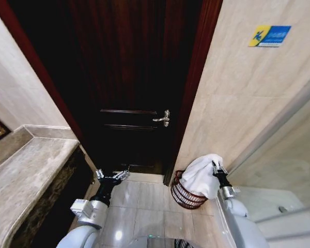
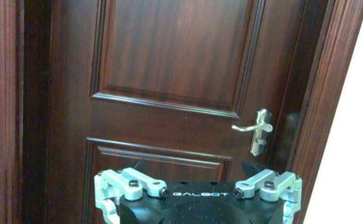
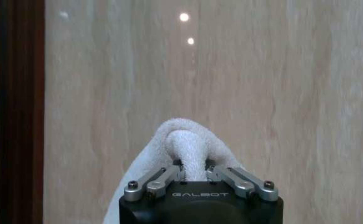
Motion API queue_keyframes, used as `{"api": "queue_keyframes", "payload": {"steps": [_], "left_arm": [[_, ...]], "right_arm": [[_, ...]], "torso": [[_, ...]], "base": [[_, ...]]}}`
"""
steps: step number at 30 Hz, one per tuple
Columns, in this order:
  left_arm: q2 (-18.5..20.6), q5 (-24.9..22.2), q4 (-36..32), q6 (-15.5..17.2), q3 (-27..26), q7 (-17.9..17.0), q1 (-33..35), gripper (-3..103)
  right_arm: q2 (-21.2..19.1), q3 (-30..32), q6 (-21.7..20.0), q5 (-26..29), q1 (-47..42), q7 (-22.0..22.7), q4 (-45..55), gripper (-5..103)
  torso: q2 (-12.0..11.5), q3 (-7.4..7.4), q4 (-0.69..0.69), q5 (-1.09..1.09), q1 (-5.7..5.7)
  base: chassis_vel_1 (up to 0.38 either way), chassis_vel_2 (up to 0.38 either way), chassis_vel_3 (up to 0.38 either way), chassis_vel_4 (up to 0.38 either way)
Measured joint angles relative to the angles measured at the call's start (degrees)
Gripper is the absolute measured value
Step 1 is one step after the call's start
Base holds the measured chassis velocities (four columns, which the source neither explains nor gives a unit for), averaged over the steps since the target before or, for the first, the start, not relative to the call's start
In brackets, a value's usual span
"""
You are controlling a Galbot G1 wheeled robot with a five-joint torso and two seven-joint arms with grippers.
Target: Discard the used towel into the hamper.
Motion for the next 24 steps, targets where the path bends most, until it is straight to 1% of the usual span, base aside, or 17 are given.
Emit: {"api": "queue_keyframes", "payload": {"steps": [2, 3, 5, 14, 16, 17, 19, 20, 21, 24], "left_arm": [[0.0, 0.0, 0.0, 0.0, 0.0, 0.0, 0.0, 100], [0.0, 0.0, 0.0, 0.0, 0.0, 0.0, 0.0, 100], [0.0, 0.0, 0.0, 0.0, 0.0, 0.0, 0.0, 100], [0.0, 0.0, 0.0, 0.0, 0.0, 0.0, 0.0, 100], [0.0, 0.0, 0.0, 0.0, 0.0, 0.0, 0.0, 100], [0.0, 0.0, 0.0, 0.0, 0.0, 0.0, 0.0, 100], [0.0, 0.0, 0.0, 0.0, 0.0, 0.0, 0.0, 100], [0.0, 0.0, 0.0, 0.0, 0.0, 0.0, 0.0, 100], [0.0, 0.0, 0.0, 0.0, 0.0, 0.0, 0.0, 100], [0.0, 0.0, 0.0, 0.0, 0.0, 0.0, 0.0, 100]], "right_arm": [[0.4, 0.0, -0.7, -0.8, 1.5, -0.9, -3.9, 13], [0.4, 0.0, -0.7, -0.8, 1.5, -0.9, -3.9, 13], [0.9, 0.3, -0.8, -1.8, 3.1, -1.6, -8.2, 13], [1.6, -0.9, -3.4, -1.4, 5.0, -2.8, -12.7, 13], [1.7, -1.2, -5.9, -1.4, 5.7, -2.7, -13.9, 13], [1.7, -1.2, -5.9, -1.4, 5.7, -2.7, -13.9, 13], [1.5, -1.7, -10.1, -2.1, 6.1, -2.3, -15.2, 13], [1.5, -1.7, -10.1, -2.1, 6.1, -2.3, -15.2, 13], [1.4, -1.7, -11.5, -2.9, 6.5, -2.4, -16.5, 13], [1.2, -1.3, -13.6, -5.0, 7.9, -2.9, -20.0, 13]], "torso": [[0.0, -0.02, 0.0, 0.04, -0.08], [0.0, -0.02, 0.0, 0.04, -0.08], [0.0, -0.03, 0.0, 0.03, -0.1], [0.0, -0.01, 0.0, 0.03, -0.04], [0.0, -0.02, 0.0, 0.02, -0.04], [0.0, -0.02, 0.0, 0.02, -0.04], [0.0, -0.02, 0.0, 0.04, -0.04], [0.0, -0.02, 0.0, 0.04, -0.04], [0.0, -0.02, 0.0, 0.02, -0.04], [0.0, -0.02, 0.0, 0.03, -0.05]], "base": [[0.007, -0.027, -0.016, 0.019], [0.014, -0.054, -0.032, 0.038], [0.054, -0.053, -0.045, 0.066], [0.009, -0.01, -0.01, 0.013], [0.0, 0.0, 0.0, 0.0], [0.0, 0.0, 0.0, 0.0], [0.0, 0.0, 0.0, 0.0], [0.0, 0.0, 0.0, 0.0], [0.0, 0.0, 0.0, 0.0], [0.0, 0.0, 0.0, 0.0]]}}
